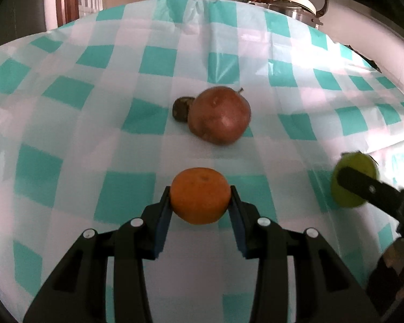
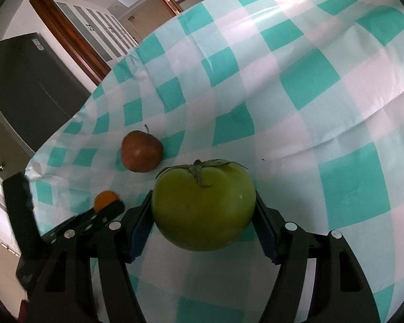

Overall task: Organize fruits
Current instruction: 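Carry the green tomato and small orange with both tools over the white box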

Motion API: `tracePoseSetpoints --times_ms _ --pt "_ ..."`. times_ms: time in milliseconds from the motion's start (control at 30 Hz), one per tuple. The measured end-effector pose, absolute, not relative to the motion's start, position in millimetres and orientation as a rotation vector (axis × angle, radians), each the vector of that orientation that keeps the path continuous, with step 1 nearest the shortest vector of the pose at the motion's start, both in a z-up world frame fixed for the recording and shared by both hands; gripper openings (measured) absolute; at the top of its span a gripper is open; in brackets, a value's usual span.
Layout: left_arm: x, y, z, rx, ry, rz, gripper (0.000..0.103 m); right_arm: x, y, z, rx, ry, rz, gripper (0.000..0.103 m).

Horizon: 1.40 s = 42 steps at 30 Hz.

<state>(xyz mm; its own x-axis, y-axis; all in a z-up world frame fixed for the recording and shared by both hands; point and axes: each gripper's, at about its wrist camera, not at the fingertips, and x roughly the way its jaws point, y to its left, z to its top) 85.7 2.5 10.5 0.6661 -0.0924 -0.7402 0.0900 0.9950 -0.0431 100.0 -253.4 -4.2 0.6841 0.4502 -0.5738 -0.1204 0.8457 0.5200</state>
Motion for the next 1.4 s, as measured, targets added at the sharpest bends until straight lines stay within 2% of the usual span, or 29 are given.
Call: tracePoseSetpoints --times_ms 200,500,700,933,1400 --pt "20.0 15.8 22.0 0.021 0.818 -0.070 0.041 87.0 -249.7 -3.4 0.477 0.778 0.341 0.067" --pt "-115.3 64.0 29.0 0.063 0.786 -0.004 0.041 -25.8 -202.6 -7.2 0.503 0.802 0.433 0.067" --pt "-183.3 106.5 19.4 0.049 0.769 0.059 0.041 -66.6 -170.4 -1.0 0.455 0.809 0.499 0.067" --pt "-214.6 139.4 7.4 0.012 0.770 0.115 0.041 -91.0 -129.1 6.4 0.330 0.815 0.558 0.067" --pt "-227.4 162.6 4.0 -0.040 0.743 0.135 0.041 -109.3 -86.1 6.9 0.218 0.840 0.599 0.067"
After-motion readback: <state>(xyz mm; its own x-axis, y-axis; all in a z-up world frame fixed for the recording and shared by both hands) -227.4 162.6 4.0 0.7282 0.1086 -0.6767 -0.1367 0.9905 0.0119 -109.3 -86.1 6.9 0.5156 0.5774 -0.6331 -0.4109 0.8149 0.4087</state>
